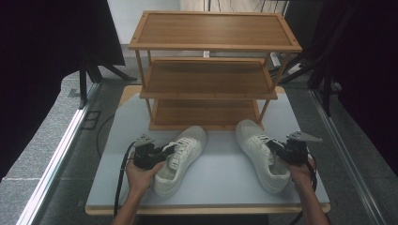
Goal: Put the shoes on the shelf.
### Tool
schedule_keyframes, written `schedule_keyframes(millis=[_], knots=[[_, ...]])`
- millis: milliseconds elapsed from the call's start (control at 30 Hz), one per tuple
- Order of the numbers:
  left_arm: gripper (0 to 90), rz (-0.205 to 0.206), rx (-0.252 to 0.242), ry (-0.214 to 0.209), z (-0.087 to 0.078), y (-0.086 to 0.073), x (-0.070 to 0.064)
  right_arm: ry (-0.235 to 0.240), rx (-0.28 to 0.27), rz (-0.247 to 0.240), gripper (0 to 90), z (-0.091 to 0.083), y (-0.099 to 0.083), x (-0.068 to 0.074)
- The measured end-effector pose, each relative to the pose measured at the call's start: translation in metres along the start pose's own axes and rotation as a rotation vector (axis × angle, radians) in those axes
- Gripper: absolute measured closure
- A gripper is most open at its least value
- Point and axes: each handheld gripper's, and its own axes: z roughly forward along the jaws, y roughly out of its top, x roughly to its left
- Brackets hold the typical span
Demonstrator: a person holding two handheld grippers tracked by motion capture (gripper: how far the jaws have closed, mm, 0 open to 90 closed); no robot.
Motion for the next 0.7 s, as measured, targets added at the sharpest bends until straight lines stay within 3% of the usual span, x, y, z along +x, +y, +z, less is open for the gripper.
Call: schedule_keyframes(millis=[167, 333, 433, 700], knots=[[79.5, -0.046, -0.088, -0.078, -0.016, 0.006, -0.002, 0.075, -0.123, 0.124, 83.8, -0.018, -0.003, 0.000], [79.4, -0.074, -0.179, -0.150, -0.042, 0.014, -0.011, 0.125, -0.168, 0.151, 83.1, -0.031, 0.000, 0.005], [79.4, -0.088, -0.205, -0.172, -0.049, 0.015, -0.014, 0.164, -0.199, 0.195, 83.1, -0.034, -0.001, 0.007], [79.4, -0.131, -0.227, -0.218, -0.052, 0.011, -0.013, 0.215, -0.241, 0.247, 83.1, -0.038, 0.000, 0.009]])
